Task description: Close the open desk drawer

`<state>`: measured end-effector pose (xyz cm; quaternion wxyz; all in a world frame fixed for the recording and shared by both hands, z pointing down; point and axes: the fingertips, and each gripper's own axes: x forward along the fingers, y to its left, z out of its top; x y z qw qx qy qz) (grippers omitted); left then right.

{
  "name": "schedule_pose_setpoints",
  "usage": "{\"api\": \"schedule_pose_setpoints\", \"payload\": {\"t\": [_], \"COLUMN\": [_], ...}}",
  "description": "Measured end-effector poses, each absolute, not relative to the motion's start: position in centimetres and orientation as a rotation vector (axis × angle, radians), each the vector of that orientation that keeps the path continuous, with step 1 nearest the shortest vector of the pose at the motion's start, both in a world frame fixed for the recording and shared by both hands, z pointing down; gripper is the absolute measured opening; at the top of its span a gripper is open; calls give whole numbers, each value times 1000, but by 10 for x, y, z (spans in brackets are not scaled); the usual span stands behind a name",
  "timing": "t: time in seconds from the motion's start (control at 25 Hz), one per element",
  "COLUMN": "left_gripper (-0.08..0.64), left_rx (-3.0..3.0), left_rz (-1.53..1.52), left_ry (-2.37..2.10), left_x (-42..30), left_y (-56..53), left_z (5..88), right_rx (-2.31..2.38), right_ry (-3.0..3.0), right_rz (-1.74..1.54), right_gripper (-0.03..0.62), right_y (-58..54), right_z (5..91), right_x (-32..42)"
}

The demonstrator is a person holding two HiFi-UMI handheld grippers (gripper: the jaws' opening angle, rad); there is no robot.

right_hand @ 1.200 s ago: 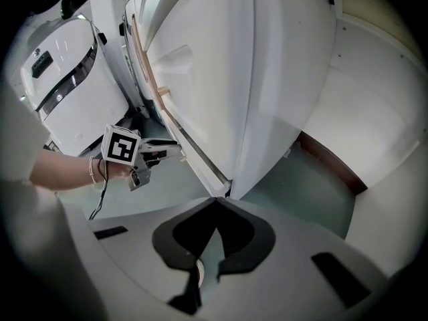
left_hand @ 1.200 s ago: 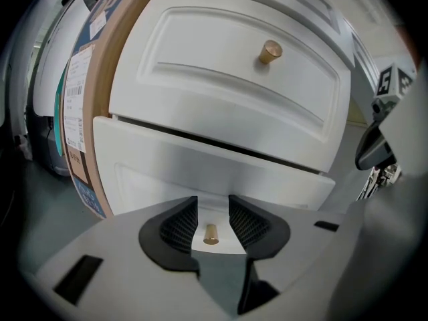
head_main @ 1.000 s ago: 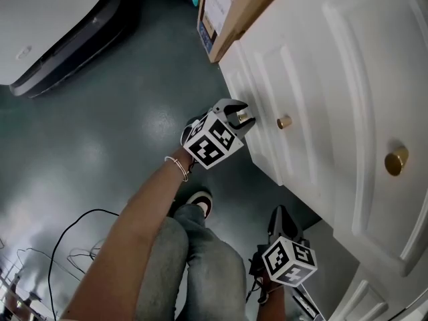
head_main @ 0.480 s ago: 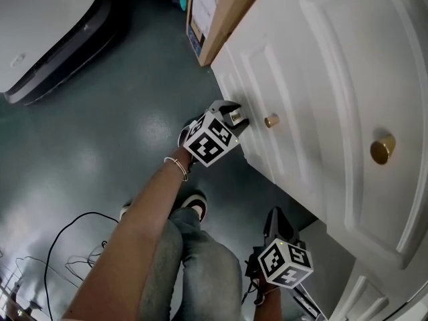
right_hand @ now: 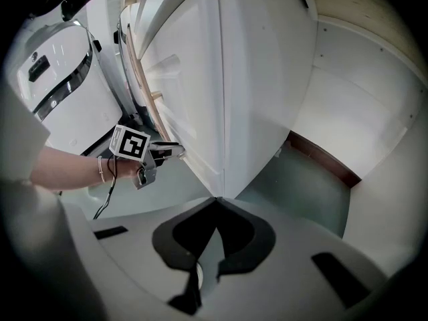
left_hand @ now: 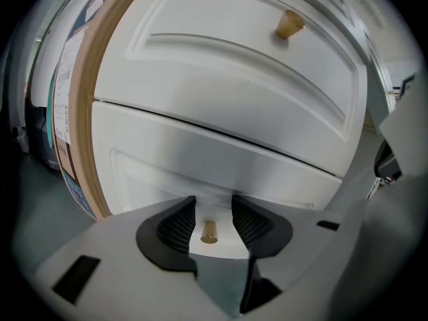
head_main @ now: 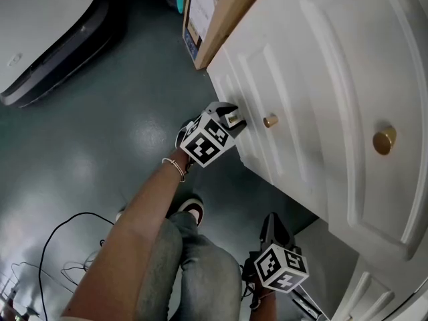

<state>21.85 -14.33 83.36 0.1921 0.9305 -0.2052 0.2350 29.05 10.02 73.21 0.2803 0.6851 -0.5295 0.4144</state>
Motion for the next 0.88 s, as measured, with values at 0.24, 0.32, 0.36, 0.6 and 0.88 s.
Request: {"api": "schedule_pose_setpoints", "payload": {"t": [0.24, 0.32, 0.36, 0.6, 0.88], "left_gripper": [179, 170, 170, 170, 170], "left_rx": [2589, 2551, 2544, 2558, 2629], "left_rz": [722, 739, 750, 747, 572], "left_ry": [-638, -666, -666, -677, -616], "left_x": [207, 192, 182, 121, 89], "left_y": [-146, -142, -136, -101, -60], "left_z": [828, 815, 806, 709, 520], "right_rx": [1838, 1821, 1806, 1771, 1838], "right_ry": [-1391, -1394, -1398, -1456, -1548], "right_rz": [1126, 1132, 1132, 1140, 1074], "right_gripper": [6, 6, 6, 6, 6], "right_y": [111, 116, 118, 125, 121], "right_z": [718, 701, 690, 613, 491], "right_x": [282, 273, 267, 224, 185]}}
